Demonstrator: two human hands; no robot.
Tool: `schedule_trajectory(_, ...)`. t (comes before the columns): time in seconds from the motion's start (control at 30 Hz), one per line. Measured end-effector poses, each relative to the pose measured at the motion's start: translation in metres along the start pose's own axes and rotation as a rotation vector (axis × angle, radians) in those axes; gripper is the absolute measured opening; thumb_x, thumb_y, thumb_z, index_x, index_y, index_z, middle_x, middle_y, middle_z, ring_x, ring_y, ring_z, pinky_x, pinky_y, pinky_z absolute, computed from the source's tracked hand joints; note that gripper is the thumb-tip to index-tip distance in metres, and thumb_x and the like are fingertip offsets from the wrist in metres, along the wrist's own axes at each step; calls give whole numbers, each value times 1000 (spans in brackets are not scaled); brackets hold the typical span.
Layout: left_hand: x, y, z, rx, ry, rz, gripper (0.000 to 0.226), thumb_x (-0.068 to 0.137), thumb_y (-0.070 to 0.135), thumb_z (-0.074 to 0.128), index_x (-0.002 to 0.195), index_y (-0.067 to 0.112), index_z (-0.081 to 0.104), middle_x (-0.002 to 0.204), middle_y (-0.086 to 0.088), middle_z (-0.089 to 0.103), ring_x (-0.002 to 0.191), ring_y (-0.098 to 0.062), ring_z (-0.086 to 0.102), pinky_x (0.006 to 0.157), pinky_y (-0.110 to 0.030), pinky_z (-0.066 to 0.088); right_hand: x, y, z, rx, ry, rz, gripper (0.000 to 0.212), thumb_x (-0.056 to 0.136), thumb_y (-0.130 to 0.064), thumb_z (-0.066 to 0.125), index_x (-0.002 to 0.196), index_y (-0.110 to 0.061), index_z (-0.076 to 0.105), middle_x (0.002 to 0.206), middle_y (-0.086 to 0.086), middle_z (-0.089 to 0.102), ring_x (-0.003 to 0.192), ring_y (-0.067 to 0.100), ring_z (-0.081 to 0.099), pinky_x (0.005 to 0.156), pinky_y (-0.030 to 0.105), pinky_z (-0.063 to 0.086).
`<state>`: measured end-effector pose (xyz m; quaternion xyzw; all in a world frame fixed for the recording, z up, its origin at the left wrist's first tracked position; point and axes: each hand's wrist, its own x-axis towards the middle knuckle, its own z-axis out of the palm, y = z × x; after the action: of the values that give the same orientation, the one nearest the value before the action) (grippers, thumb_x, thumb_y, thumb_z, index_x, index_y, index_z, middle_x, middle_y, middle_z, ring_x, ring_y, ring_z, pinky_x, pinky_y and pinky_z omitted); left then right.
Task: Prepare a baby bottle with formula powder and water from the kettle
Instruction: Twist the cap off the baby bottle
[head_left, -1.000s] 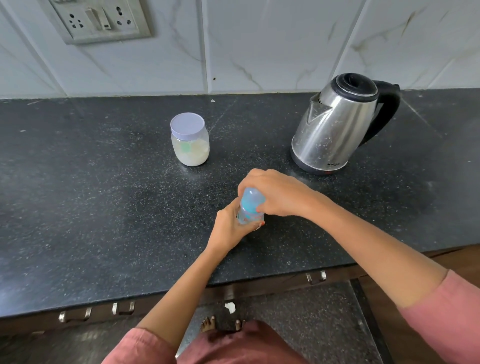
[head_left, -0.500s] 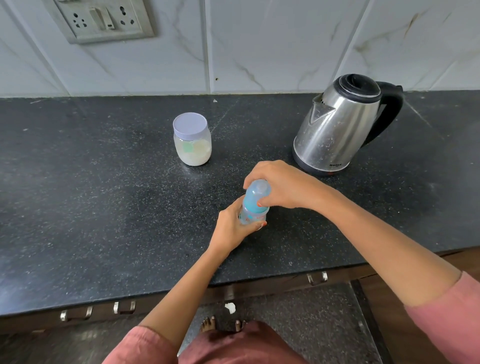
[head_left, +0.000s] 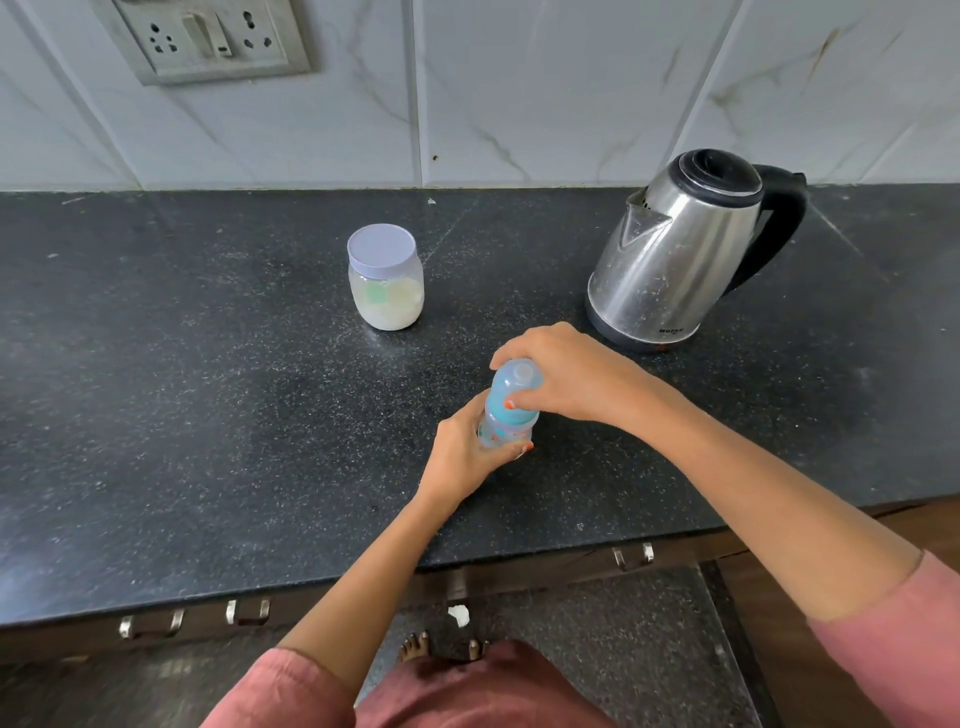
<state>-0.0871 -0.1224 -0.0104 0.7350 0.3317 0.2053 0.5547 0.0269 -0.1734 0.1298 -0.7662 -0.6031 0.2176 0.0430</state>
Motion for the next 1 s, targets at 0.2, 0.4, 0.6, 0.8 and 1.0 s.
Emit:
schedule_trajectory(0.2,0,1,0,18,7,0,49,70,16,78,111,26,53,95,8,65,88,-6,62,71,-10,46,0,0,-1,82,-136,-96,44,76,1,58,112,-23,57,120,-3,49,111,15,47,92,36,45)
schedule_trajectory(0.4,-2,3,0,15,10,4,50,70,17,79,106,33,48,91,19,60,85,7,58,72,-4,44,-3,-3,2,-95,74,36,53,83,-45,58,130,-27,43,129,0,45,117,20,48,78,31,35)
schedule_trajectory(0.6,-1,2,1,17,18,17,47,70,13,77,110,24,54,92,7,64,84,-6,61,69,-8,44,-3,-1,1,-13,-42,-82,38,79,-4,56,111,-24,61,119,-2,52,110,18,51,89,37,46)
schedule_trajectory(0.8,-1,3,1,23,22,3,48,70,15,78,112,23,54,92,9,64,83,-2,60,67,-4,43,-3,-1,3,174,-107,-154,41,73,4,56,105,-21,63,118,-3,53,112,13,48,98,36,41)
schedule_trajectory(1.0,-3,4,1,-6,13,2,52,71,13,77,112,29,51,92,15,62,85,7,59,72,-5,45,-5,-4,3,-98,48,80,60,78,-49,62,132,-30,41,132,-2,42,120,21,44,81,34,34)
